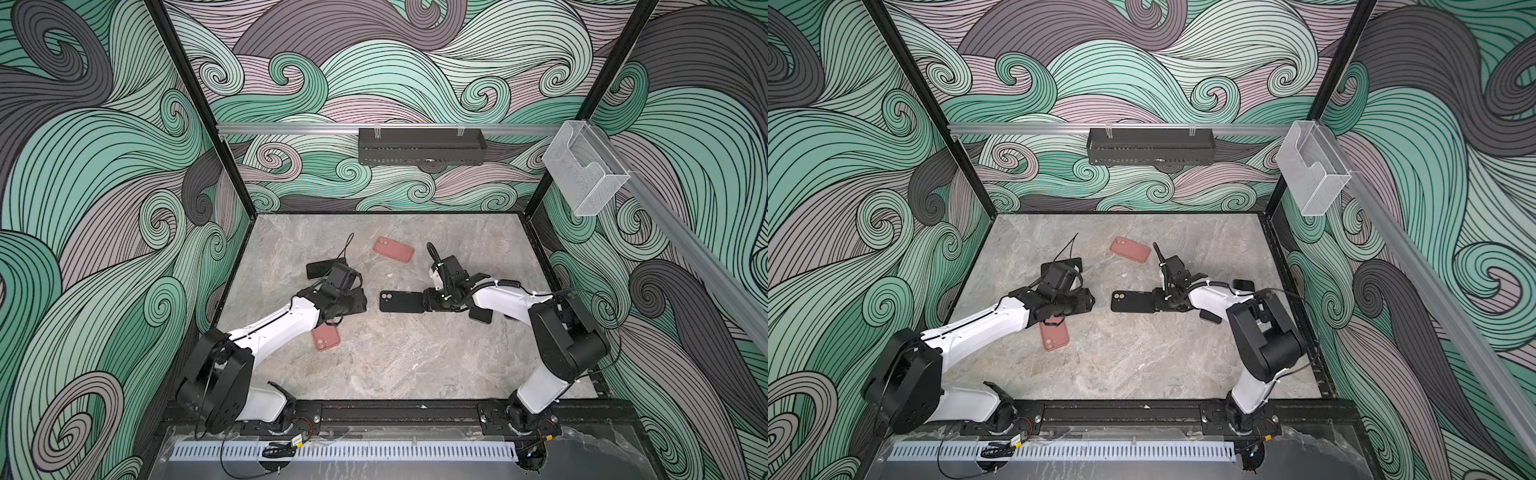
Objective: Put the phone into the phone case
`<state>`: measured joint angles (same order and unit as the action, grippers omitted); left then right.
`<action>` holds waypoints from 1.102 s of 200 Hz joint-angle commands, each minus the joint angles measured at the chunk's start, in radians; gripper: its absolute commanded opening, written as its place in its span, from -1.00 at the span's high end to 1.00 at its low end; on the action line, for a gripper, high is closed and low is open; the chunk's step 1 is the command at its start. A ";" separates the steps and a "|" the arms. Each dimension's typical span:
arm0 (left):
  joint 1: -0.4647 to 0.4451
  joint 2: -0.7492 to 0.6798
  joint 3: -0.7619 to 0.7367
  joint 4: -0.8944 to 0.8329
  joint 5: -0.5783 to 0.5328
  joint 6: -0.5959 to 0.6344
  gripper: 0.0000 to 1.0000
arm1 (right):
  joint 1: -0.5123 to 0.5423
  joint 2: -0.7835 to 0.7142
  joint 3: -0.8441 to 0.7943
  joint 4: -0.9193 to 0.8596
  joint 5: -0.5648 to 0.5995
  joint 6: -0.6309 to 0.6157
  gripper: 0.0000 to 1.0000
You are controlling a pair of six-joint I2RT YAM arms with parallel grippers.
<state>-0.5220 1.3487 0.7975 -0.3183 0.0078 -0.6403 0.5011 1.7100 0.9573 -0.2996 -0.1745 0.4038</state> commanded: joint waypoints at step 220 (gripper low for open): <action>0.315 -0.164 -0.086 -0.030 0.059 0.068 -0.18 | 0.037 -0.005 0.059 -0.021 -0.007 -0.009 -0.17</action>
<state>-0.2394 1.1694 0.6682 -0.3370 0.0681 -0.6220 0.5304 1.7798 1.0046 -0.2676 -0.2390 0.4255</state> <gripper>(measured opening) 0.579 0.561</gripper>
